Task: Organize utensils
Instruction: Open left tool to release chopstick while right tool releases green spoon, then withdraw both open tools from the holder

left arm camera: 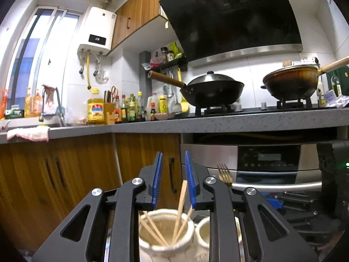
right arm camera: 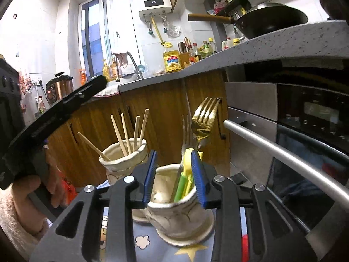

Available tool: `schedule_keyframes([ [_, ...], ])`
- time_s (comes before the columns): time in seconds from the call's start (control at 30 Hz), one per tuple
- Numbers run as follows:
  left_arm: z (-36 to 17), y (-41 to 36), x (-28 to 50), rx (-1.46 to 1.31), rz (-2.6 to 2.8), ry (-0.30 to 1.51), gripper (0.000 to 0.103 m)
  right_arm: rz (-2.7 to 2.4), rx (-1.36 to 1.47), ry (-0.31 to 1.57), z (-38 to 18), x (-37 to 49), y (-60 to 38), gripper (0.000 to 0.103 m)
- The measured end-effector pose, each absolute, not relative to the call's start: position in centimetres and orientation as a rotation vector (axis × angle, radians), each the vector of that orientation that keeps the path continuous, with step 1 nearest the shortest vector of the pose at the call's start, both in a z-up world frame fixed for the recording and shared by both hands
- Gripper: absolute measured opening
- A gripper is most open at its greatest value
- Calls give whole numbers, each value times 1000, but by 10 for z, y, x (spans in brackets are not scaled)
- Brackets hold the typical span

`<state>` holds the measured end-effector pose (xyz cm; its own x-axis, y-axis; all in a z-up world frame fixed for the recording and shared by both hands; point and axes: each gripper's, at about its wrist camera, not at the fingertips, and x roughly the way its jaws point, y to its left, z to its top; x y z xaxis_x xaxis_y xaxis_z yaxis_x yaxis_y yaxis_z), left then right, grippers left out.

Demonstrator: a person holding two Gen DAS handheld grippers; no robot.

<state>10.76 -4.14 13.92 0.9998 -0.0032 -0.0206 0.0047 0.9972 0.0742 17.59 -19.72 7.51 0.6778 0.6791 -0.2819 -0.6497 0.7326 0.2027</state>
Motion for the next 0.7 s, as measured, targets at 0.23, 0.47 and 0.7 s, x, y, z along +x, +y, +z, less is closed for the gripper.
schedule_keyframes([
  [0.23, 109, -38, 69, 58, 6, 144, 37, 697, 55, 418, 62, 154, -199, 41],
  [0.47, 62, -27, 56, 70, 40, 253, 58, 631, 19, 499, 36, 136, -198, 63],
  [0.7, 43, -5, 52, 31, 75, 272, 81, 564, -24, 475, 22, 117, -193, 87],
])
